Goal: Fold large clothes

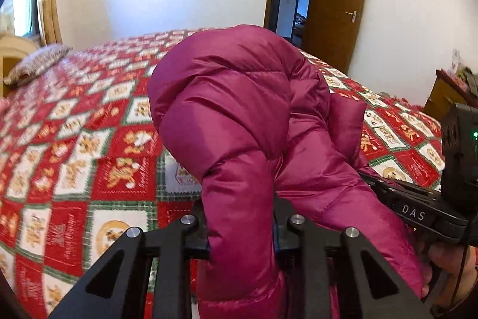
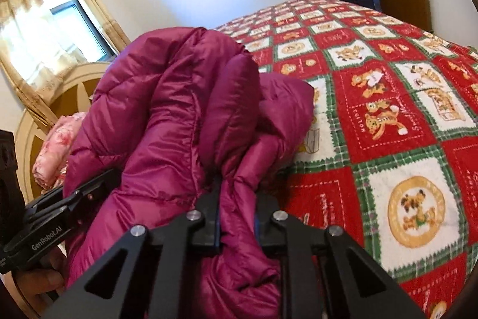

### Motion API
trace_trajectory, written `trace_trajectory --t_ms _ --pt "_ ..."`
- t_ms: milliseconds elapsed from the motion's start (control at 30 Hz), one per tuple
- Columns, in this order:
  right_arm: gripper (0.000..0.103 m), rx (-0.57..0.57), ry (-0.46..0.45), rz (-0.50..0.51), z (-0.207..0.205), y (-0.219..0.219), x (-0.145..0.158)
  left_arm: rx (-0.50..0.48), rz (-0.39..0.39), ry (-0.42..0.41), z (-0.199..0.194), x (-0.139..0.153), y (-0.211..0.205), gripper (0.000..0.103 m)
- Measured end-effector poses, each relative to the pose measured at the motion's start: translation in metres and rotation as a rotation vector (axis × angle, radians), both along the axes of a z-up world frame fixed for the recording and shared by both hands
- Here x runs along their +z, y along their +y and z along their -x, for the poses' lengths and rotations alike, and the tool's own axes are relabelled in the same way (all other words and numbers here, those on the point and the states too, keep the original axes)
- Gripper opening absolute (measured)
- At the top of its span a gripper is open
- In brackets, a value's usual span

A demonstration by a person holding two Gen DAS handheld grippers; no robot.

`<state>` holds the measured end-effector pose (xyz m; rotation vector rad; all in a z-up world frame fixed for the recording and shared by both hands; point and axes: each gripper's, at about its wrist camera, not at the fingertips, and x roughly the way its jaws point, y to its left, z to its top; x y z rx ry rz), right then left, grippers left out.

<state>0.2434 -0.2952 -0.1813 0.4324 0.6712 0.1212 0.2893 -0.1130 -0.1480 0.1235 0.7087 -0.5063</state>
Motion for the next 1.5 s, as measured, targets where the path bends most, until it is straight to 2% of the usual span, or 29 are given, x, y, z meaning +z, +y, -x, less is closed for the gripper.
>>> trace_trajectory --t_ms 233,433,1500 --pt "0.018 0.018 -0.044 0.006 0.015 0.012 0.016 0.013 0.003 -0.035 0.015 0.017 0.009 0.026" --pt "0.018 0.055 -0.059 0.024 0.013 0.029 0.023 0.044 0.005 -0.057 0.022 0.025 0.027 0.026" --pt "0.018 0.27 -0.077 0.121 -0.027 0.141 0.043 0.254 0.061 -0.085 0.031 0.028 0.145 0.025"
